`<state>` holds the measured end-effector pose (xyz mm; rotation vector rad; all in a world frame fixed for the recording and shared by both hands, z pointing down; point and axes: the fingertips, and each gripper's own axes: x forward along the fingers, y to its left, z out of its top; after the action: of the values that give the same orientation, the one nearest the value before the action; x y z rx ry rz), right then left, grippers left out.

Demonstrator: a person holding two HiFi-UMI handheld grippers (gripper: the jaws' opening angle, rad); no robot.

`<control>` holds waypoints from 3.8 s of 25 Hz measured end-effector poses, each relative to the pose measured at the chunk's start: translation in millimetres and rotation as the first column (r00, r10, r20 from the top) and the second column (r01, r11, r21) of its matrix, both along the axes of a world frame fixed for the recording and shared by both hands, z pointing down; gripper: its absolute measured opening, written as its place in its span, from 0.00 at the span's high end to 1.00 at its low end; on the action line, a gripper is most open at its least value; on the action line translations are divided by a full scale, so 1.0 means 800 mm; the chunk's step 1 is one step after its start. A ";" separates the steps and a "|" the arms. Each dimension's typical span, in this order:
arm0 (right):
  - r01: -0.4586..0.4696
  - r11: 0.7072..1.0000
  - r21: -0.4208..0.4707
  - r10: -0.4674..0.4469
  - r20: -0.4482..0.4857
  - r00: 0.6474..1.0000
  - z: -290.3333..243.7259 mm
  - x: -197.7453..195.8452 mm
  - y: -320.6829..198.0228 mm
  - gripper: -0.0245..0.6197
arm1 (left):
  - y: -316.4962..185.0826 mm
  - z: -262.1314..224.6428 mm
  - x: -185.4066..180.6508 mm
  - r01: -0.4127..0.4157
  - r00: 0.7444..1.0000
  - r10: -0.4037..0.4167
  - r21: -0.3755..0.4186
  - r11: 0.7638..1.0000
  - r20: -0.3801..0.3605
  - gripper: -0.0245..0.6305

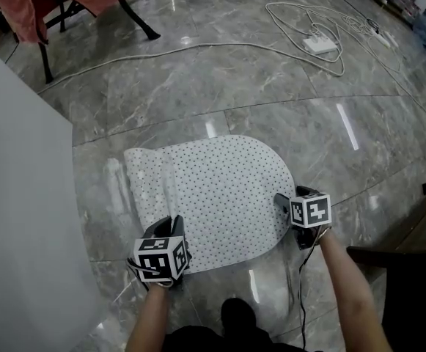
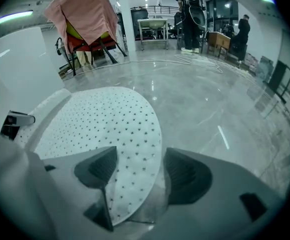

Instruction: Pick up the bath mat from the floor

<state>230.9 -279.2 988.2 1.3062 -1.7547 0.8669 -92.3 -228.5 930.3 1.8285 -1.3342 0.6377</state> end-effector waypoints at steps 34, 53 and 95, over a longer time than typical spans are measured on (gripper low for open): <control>0.074 0.997 0.002 -0.074 0.134 0.988 -0.028 -0.074 0.032 0.77 | 0.028 0.004 -0.033 0.044 0.999 -0.044 -0.015 0.999 -0.009 0.94; 0.058 0.993 0.099 -0.076 0.185 0.980 -0.117 -0.140 0.055 0.92 | 0.040 -0.066 -0.088 0.095 0.995 -0.095 0.091 0.991 -0.004 0.94; 0.032 0.999 0.018 -0.036 0.284 0.958 -0.657 -0.177 0.096 0.93 | 0.101 -0.617 -0.106 0.253 0.966 -0.251 0.033 0.967 -0.056 0.94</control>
<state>89.1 -202.2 462.3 1.2019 -2.0005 1.0674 -176.9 -147.6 437.1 1.6577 -1.5230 0.4284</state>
